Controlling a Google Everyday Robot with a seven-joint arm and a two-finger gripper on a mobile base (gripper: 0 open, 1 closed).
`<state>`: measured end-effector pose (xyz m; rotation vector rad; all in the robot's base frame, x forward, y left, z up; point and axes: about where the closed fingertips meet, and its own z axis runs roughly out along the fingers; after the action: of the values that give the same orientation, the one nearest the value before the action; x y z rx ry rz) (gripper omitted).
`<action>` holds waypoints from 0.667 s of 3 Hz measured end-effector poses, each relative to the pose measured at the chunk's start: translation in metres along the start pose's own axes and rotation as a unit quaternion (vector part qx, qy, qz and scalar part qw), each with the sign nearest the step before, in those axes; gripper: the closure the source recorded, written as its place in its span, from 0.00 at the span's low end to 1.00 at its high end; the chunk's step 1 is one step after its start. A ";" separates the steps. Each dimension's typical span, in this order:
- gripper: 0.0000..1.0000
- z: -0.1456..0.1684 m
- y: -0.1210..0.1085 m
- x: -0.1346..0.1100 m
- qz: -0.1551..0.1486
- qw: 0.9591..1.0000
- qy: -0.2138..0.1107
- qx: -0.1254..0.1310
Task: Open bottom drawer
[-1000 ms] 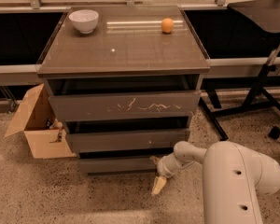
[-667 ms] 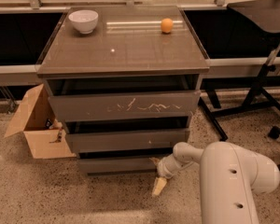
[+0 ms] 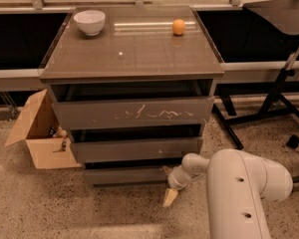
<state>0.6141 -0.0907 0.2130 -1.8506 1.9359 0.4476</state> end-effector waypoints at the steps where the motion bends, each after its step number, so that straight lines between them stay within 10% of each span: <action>1: 0.00 -0.002 -0.012 0.002 -0.015 1.000 0.000 0.026; 2: 0.00 0.000 -0.022 0.003 -0.031 0.998 -0.012 0.045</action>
Offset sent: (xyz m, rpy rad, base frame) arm 0.0408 -0.0083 0.0026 0.0381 -0.1846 0.0195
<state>0.6364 -0.0945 0.2130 -1.8355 1.8460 0.3551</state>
